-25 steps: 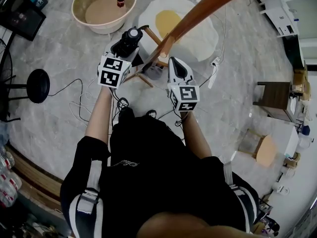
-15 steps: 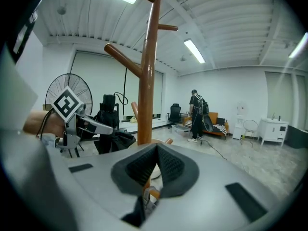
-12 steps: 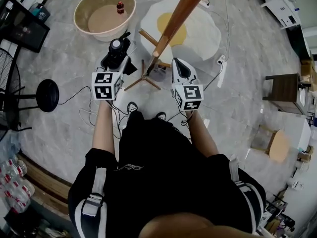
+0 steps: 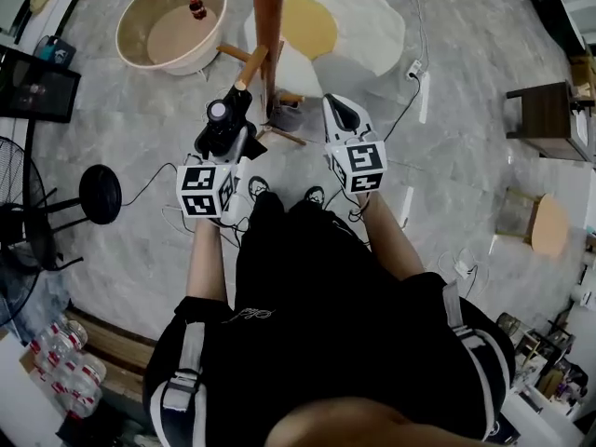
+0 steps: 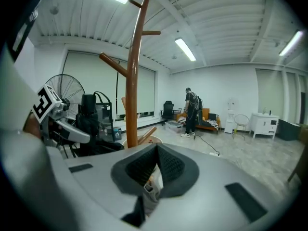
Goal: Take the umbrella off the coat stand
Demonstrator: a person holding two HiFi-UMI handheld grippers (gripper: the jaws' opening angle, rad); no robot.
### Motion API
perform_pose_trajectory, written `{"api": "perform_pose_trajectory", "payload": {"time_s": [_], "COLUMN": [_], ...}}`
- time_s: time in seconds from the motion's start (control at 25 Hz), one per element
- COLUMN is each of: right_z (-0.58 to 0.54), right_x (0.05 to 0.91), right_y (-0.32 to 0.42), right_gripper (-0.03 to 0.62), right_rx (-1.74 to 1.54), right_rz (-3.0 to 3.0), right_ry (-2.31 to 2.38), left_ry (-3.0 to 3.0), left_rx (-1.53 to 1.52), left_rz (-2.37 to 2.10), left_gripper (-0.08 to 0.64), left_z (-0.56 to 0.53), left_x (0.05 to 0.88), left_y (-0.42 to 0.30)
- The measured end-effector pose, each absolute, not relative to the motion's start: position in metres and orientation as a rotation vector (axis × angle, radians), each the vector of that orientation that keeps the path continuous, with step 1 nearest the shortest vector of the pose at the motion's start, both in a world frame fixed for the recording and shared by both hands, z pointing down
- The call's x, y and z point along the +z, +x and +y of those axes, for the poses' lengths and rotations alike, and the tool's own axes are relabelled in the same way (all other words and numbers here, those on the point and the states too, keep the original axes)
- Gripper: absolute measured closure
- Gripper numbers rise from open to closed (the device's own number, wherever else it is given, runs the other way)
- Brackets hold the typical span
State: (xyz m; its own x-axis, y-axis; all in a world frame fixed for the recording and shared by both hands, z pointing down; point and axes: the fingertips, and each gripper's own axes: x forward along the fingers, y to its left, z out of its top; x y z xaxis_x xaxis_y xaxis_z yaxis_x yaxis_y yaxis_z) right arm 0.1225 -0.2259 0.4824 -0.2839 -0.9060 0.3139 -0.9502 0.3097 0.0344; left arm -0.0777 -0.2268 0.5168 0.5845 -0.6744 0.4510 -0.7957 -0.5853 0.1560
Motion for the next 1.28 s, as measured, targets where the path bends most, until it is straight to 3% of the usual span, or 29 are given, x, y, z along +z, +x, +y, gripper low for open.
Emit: {"api": "perform_pose_trajectory", "payload": {"time_s": [0.64,1.28], "right_z": [-0.14,-0.073], "right_x": [0.485,0.403], "right_y": [0.266,0.36], "right_gripper": [0.586,0.588], "right_rx": [0.237,0.094], "right_rz": [-1.999,-1.76], "right_ry": [2.037,2.405], "left_ry": [2.703,2.925], "left_rx": [0.505,0.372], "left_rz": [-0.723,-0.465], "left_gripper": [0.29,0.29], "left_z": [-0.181,-0.194], "left_x": [0.502,0.432], "left_y": [0.081,0.219]}}
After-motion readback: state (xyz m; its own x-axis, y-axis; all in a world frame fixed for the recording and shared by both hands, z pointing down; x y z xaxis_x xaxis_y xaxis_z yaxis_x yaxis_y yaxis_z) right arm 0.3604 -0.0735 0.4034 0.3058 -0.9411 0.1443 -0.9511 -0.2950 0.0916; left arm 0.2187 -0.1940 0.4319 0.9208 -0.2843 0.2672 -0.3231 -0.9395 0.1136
